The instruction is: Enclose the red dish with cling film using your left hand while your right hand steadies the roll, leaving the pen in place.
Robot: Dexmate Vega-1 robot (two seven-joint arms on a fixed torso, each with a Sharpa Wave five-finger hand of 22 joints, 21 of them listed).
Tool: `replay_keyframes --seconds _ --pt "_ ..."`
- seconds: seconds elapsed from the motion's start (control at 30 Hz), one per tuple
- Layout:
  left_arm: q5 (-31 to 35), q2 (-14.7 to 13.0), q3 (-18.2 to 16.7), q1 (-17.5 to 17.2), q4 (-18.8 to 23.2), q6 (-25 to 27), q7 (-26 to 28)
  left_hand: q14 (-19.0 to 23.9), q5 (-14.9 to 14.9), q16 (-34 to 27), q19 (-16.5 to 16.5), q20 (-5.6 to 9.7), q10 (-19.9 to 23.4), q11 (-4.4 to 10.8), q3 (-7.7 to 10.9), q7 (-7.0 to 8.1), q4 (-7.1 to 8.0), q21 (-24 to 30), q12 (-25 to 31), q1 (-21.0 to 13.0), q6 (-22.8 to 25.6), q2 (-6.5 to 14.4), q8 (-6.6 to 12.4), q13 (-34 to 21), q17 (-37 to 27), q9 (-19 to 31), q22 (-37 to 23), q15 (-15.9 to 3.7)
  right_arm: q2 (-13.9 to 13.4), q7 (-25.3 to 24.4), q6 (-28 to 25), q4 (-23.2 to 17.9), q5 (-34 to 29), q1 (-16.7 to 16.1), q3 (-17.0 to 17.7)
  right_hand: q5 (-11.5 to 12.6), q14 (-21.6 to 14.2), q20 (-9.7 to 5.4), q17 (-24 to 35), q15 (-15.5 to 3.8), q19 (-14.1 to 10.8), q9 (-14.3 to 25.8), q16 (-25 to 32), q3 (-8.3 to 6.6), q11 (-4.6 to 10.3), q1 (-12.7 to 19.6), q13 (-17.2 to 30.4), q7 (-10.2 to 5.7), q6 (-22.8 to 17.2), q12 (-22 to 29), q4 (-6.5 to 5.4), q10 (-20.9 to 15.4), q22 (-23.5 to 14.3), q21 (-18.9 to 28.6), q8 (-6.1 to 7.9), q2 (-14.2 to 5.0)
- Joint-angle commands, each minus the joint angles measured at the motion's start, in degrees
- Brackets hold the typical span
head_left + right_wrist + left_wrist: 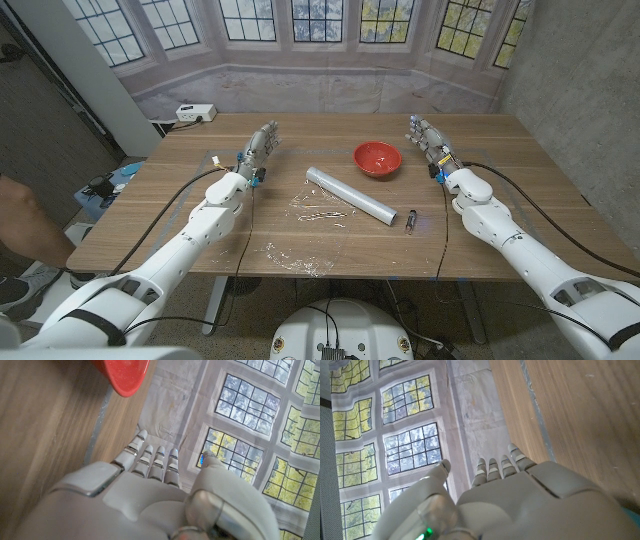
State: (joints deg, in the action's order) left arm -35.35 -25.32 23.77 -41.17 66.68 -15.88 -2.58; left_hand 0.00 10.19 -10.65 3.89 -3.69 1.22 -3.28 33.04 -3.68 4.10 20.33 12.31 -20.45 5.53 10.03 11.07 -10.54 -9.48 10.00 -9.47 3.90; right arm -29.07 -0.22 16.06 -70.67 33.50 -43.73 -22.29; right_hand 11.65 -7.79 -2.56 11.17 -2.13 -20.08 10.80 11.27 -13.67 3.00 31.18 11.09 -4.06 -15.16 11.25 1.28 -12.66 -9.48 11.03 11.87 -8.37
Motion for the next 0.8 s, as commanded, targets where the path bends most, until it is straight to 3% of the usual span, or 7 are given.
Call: replay_keyframes --seconds 0.03,0.23,0.8 --pt "0.64 -0.16 0.48 -0.27 0.84 0.23 0.20 -0.08 0.05 0.19 0.43 -0.04 0.21 -0.51 0.61 -0.08 -0.22 -0.19 0.07 -0.67 0.51 0.11 -0.23 -0.19 -0.20 0.15 -0.25 0.39 -5.31 -7.49 -6.94 -13.31 -5.69 -3.71 -0.68 -0.30 0.34 -1.39 -0.12 -2.10 0.28 0.22 -0.06 -0.24 0.08 1.20 0.27 0.54 0.11 0.00 0.94 0.40 -0.26 -0.18 -0.26 0.31" --pt "0.48 -1.25 0.31 -1.49 3.06 1.13 0.40 -0.09 0.05 0.24 0.48 -0.05 0.17 -0.58 0.84 -0.05 -0.45 -0.37 -0.01 -0.83 0.49 0.13 -0.29 -0.20 -0.20 0.16 -0.26 0.46 -8.21 -11.53 -13.23 -21.19 -8.81 -5.88 -1.21 -0.52 0.41 -1.22 -0.22 -1.88 0.47 0.21 -0.08 -0.40 -0.02 2.10 0.26 0.83 0.40 -0.07 1.99 0.59 -0.26 -0.23 -0.40 0.85" --pt "-0.53 -2.97 -0.54 -2.97 4.20 1.21 -0.90 -0.10 0.06 0.33 0.62 -0.14 0.18 -0.61 1.40 -0.03 -1.06 -0.84 -0.14 -1.21 0.41 0.15 -0.42 -0.21 -0.18 0.17 -0.28 0.61 -10.88 -17.68 -25.35 -33.43 -13.78 -7.87 -2.39 -1.16 -0.88 -0.08 -0.26 -1.10 0.29 0.18 0.54 -1.03 -1.43 4.79 0.19 2.73 -0.67 0.14 5.02 0.05 -0.25 -0.05 -0.07 1.45"
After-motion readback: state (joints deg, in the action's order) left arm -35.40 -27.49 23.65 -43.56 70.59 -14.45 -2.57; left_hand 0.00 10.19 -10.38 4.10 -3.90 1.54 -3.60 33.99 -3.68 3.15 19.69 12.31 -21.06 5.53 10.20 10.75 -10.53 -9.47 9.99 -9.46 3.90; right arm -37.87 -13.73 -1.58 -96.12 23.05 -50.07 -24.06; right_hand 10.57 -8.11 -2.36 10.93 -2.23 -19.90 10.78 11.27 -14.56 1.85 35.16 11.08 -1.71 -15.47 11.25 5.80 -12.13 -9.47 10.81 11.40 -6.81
